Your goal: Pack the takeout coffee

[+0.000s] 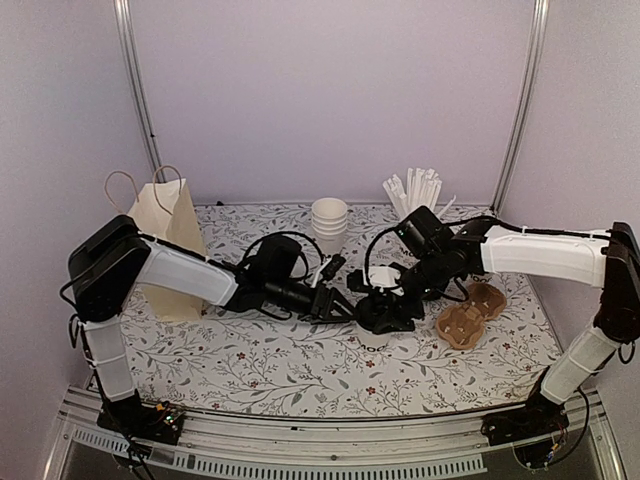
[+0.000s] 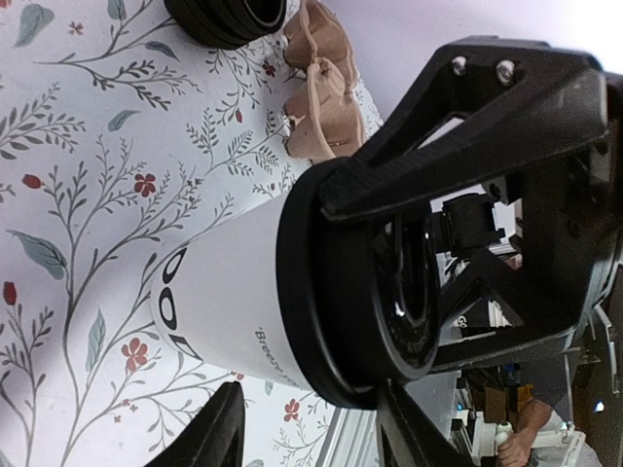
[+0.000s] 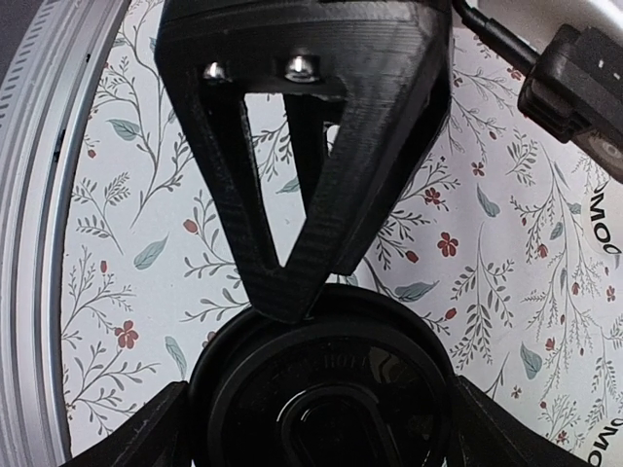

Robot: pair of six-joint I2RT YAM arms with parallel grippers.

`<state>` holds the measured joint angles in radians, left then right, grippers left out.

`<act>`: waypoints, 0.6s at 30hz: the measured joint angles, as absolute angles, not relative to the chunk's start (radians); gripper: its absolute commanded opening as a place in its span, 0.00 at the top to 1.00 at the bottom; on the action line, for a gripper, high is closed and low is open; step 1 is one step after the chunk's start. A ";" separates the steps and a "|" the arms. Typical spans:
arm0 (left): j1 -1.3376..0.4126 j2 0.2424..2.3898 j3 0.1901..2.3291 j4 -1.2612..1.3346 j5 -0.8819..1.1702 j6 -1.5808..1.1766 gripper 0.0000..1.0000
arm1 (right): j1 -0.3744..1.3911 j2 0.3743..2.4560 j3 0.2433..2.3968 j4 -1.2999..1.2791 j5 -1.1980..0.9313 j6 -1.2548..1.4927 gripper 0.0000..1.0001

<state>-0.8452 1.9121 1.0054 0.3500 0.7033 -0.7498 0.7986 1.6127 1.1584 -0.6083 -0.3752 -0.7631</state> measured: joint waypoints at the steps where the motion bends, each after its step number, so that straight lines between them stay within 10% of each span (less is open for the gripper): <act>1: -0.845 1.916 1.014 0.335 0.709 -0.750 0.58 | 0.801 1.606 1.147 -0.596 -0.372 -0.762 0.15; 18: -0.859 1.940 1.196 -0.009 0.690 -0.597 0.41 | 0.860 1.528 1.046 -0.500 -0.237 -0.680 0.18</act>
